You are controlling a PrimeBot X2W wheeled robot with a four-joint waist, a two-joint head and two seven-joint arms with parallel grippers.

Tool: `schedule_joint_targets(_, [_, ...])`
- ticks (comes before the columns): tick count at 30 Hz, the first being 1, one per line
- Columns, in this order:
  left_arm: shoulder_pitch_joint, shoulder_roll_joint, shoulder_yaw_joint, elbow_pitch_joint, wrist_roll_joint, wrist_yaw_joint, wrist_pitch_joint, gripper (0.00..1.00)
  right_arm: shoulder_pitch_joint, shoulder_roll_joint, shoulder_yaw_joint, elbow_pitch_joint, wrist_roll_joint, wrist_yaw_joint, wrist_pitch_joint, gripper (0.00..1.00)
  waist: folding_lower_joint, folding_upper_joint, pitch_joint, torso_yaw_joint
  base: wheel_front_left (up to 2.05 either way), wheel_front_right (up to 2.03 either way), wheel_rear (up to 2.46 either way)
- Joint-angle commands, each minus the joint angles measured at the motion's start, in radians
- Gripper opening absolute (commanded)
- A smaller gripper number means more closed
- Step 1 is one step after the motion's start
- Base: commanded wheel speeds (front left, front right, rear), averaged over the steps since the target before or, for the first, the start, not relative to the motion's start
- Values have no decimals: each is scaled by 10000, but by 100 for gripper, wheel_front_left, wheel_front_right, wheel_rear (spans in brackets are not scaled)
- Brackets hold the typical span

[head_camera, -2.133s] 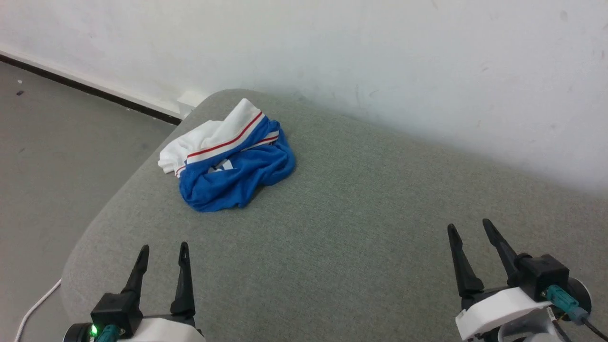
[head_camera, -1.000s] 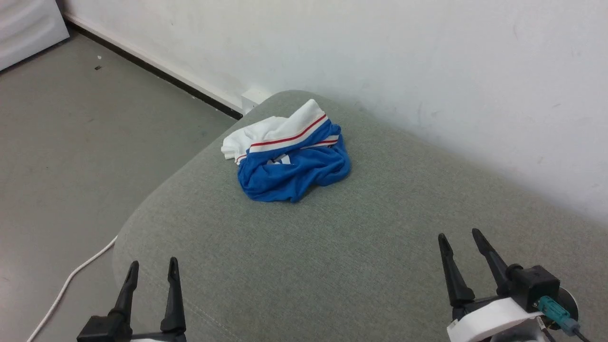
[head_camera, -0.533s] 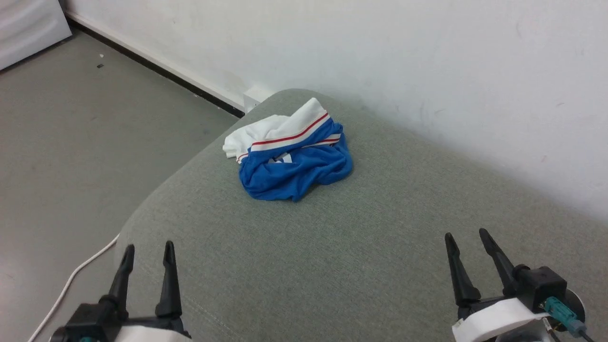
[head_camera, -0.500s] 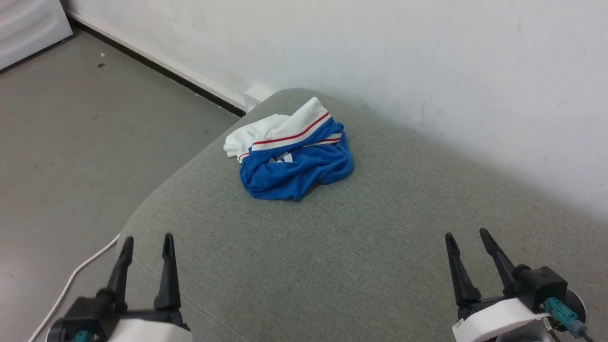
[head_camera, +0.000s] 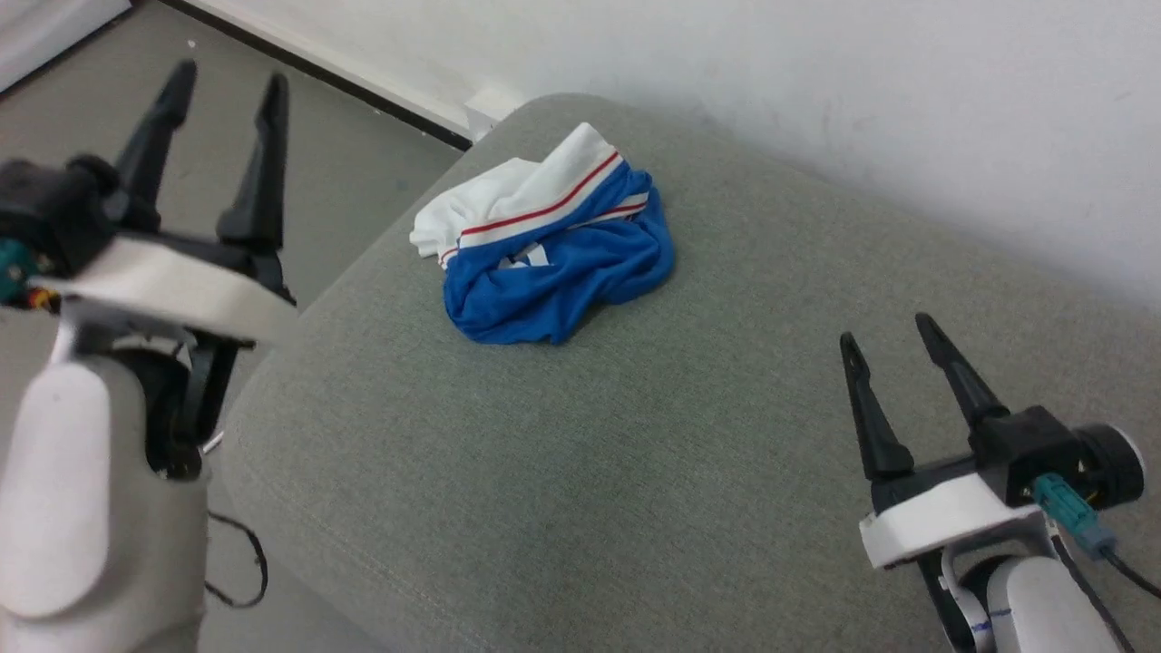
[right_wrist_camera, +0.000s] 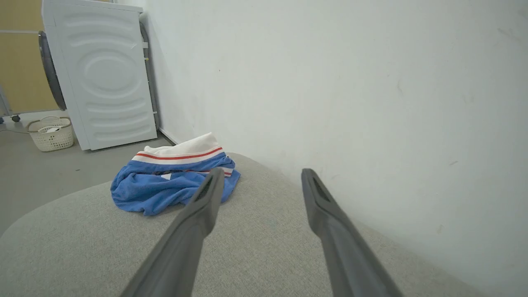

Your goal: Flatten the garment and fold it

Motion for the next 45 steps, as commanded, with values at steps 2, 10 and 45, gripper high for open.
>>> schedule_joint_targets(2, [-853,269,-77,395,-400,-57,284,100,-361,19,146,-406,-241,-21,313,100,-2,0,1019,-552,0,0,0])
schedule_joint_targets(10, [-3129,1674,-329,2549,-1370,-76,1313,100,-1168,17,681,-1802,-883,-21,1268,100,-2,0,2576,-1519,0,0,0])
schedule_joint_targets(45, [-4220,3055,-3976,8441,-3652,-80,1759,0,-1466,-383,504,-3327,-1184,-21,2168,100,-2,0,4759,-3404,0,0,0])
